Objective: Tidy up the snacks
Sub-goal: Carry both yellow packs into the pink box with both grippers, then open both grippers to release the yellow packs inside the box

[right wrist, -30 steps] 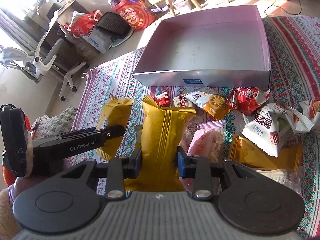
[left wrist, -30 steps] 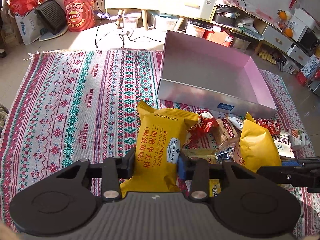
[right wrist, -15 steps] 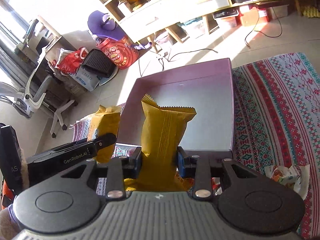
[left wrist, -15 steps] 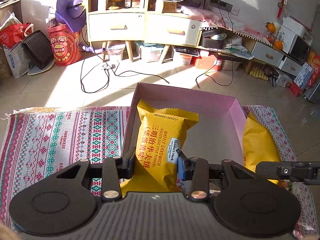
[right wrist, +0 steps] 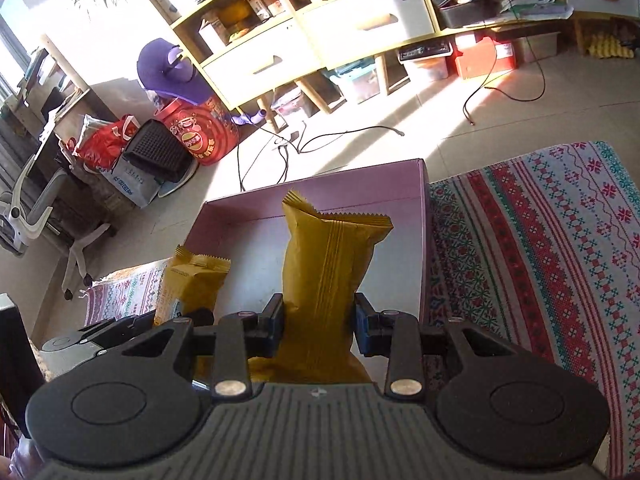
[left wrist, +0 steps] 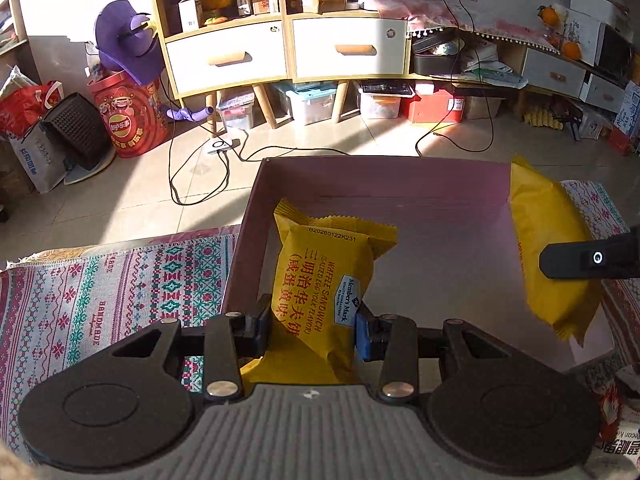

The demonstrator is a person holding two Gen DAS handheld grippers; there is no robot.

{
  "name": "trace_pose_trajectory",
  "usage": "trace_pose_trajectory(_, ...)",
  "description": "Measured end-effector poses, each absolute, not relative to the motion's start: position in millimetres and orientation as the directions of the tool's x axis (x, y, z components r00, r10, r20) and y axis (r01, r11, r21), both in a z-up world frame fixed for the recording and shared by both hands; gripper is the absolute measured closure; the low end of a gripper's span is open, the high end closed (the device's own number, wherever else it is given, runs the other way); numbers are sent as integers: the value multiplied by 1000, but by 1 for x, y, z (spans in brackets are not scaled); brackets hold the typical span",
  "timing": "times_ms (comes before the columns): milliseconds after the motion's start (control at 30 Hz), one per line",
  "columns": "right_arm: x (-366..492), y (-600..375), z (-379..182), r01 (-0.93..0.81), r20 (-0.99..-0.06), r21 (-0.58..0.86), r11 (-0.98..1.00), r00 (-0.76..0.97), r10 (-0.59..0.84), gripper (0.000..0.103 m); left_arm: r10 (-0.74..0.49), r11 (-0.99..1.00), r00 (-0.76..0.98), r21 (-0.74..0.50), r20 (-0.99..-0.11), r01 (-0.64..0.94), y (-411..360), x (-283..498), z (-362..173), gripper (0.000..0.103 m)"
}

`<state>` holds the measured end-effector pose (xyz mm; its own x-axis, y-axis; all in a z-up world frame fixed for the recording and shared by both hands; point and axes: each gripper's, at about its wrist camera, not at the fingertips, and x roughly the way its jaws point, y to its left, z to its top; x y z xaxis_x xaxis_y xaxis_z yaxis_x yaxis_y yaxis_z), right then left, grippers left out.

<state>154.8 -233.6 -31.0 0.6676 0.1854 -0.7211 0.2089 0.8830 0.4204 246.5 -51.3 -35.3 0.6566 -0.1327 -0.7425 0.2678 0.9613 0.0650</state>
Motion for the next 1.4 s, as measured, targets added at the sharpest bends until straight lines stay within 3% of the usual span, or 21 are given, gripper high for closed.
trace_pose_trajectory(633,134,-220,-37,199,-807,318,927,570,154,72,-136,973,591,4,-795,229,-32,212,-32,56)
trace_pose_trajectory(733,130,-221,-31,194,-790,350,917,588,176,65,-136,974,602,3,-787,226,-32,209,-29,51)
trace_pose_trajectory(800,127,-221,-24,183,-773,366,912,605,189,53,-147,972,612,2,-777,235,-32,206,-25,41)
trace_pose_trajectory(967,119,-216,-9,160,-763,341,926,623,173,41,-163,967,633,4,-757,253,-33,193,-11,26)
trace_pose_trajectory(1400,76,-208,3,143,-775,296,945,614,150,21,-182,967,621,-23,-763,255,-15,146,5,5)
